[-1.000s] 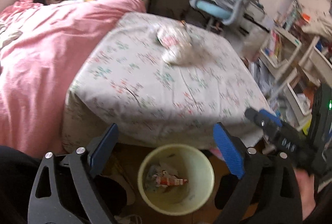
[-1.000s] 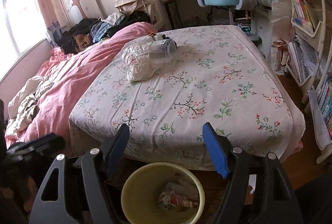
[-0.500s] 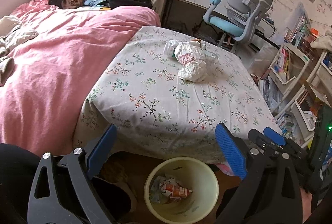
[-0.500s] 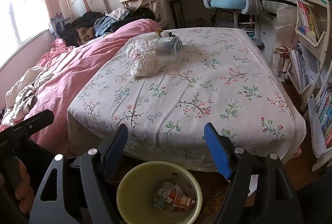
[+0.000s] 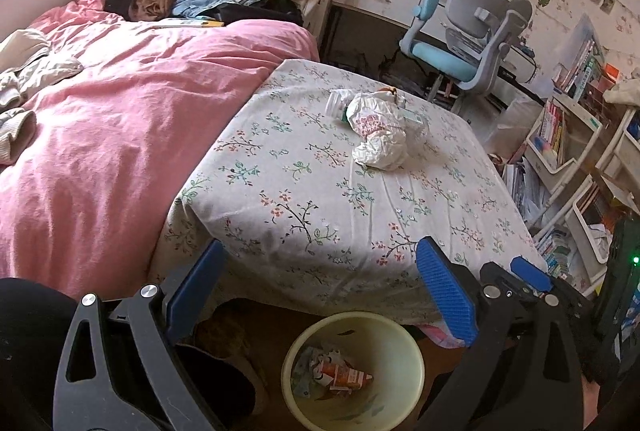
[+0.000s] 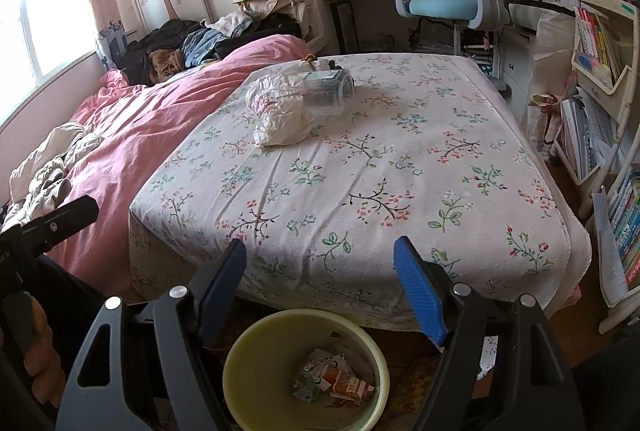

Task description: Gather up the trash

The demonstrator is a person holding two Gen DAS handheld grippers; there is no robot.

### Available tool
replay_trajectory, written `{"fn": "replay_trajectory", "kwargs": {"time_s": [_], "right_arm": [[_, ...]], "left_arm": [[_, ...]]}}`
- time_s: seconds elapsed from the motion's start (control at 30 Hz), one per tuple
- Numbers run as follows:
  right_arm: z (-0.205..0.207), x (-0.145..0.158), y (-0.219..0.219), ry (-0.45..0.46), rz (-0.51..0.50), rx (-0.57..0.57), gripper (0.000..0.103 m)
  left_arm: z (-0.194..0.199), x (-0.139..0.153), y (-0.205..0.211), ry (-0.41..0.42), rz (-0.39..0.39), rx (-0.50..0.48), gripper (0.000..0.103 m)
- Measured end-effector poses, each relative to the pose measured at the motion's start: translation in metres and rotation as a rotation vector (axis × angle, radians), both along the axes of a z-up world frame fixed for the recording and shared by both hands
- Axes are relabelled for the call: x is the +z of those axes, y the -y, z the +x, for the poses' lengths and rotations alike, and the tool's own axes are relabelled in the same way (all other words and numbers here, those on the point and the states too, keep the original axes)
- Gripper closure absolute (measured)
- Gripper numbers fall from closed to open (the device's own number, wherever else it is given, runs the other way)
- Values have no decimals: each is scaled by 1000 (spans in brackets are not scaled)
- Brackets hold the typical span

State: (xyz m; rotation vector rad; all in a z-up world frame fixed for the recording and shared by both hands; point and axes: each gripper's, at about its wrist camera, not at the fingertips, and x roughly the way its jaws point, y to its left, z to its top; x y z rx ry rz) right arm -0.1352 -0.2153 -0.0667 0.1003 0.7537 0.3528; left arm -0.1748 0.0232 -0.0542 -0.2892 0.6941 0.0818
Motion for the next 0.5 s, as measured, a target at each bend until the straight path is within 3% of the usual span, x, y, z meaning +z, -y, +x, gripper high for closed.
{"fn": "replay_trajectory", "kwargs": {"time_s": [0.5], "right_arm": [[-2,3,2,18,10,1,29]], "left_arm": [[1,-1,-2,3,15,29,10]]}}
